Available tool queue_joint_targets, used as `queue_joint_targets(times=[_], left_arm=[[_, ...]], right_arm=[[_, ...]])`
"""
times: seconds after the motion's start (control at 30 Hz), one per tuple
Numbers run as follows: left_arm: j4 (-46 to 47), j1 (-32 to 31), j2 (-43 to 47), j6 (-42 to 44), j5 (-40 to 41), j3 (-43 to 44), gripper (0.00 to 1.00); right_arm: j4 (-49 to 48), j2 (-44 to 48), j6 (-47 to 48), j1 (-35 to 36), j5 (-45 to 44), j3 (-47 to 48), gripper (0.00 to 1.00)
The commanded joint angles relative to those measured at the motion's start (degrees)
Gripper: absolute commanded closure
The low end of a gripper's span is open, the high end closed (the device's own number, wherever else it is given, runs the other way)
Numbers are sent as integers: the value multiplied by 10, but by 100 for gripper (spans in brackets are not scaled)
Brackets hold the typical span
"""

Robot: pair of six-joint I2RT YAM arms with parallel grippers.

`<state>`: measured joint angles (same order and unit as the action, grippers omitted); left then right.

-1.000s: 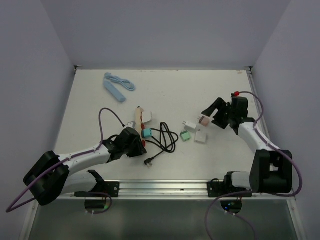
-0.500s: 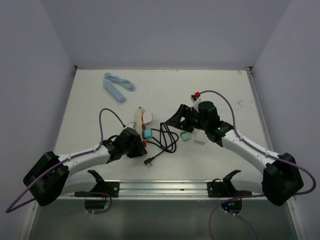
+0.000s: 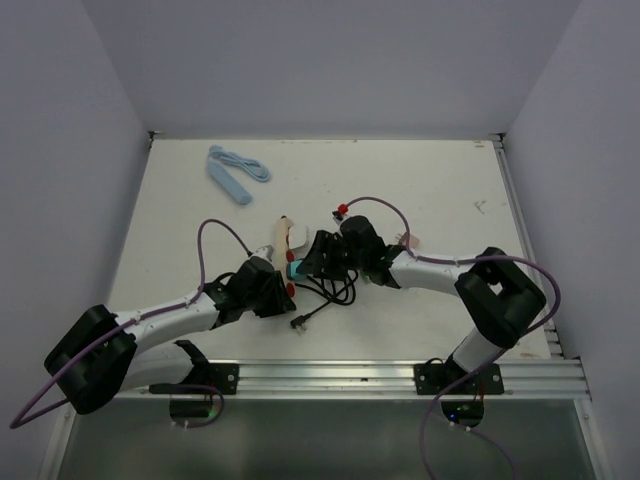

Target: Pull the plug off the socket

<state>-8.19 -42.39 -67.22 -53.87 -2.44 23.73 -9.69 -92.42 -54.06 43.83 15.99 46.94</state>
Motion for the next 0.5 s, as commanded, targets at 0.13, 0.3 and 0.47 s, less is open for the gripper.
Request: queue_joint_targets(times=[0.13,0.3,0.47], left_arm=[[48,-1,10,9,-34,-2,100],[55,-1,10,4,-39,-7,100],[47,-1,11,3,-35,-3,99]], right_arm=[[-67,-58,-12,6,5,50,39],[-94,-86,-21,7,11,54,51],[-114,-93,-28,7,24,49,78]])
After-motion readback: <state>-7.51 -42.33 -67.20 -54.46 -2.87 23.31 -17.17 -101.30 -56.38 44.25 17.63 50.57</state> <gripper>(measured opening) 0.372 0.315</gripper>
